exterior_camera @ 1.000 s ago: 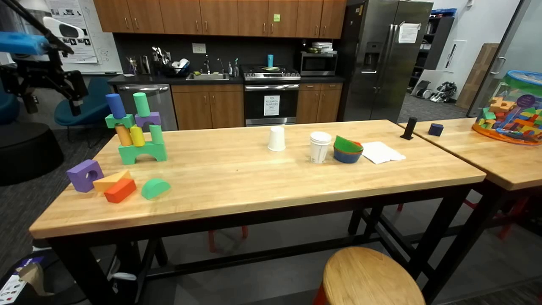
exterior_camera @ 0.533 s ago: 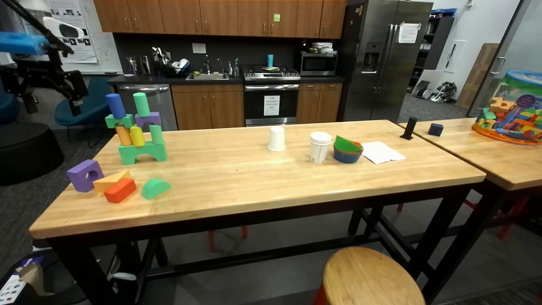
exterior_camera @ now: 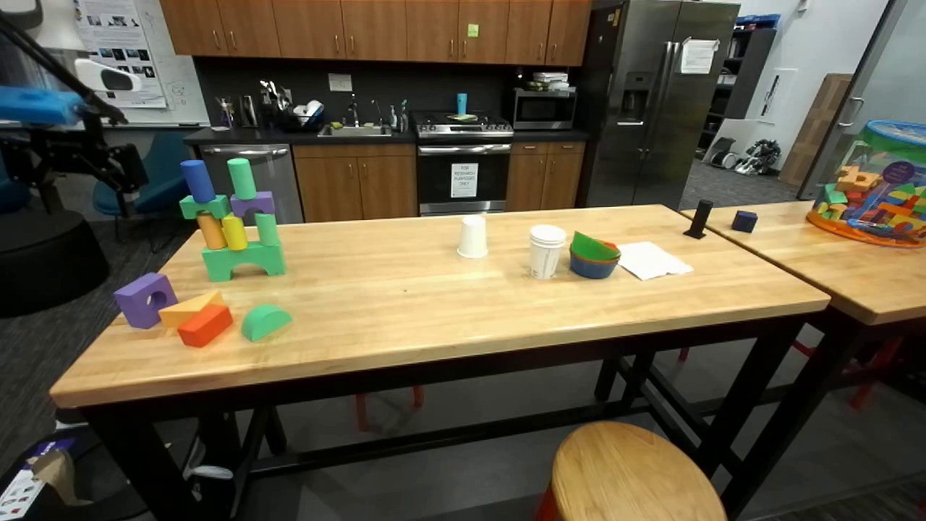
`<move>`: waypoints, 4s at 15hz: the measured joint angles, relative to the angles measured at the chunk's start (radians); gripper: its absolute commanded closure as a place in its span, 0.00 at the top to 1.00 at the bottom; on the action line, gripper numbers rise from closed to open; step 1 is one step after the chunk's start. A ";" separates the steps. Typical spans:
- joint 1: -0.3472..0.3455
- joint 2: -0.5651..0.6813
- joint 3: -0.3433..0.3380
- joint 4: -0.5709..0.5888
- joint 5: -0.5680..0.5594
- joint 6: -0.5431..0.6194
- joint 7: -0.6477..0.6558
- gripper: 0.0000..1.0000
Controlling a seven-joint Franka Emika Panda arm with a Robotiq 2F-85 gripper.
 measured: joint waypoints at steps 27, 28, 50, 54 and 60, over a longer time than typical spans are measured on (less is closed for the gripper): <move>0.015 0.313 0.096 0.030 -0.098 0.315 0.405 1.00; 0.015 0.318 0.096 0.030 -0.098 0.319 0.416 1.00; 0.034 0.413 0.096 0.030 -0.079 0.370 0.429 1.00; 0.034 0.421 0.092 0.030 -0.079 0.370 0.427 0.73; 0.032 0.422 0.084 0.030 -0.079 0.370 0.411 0.29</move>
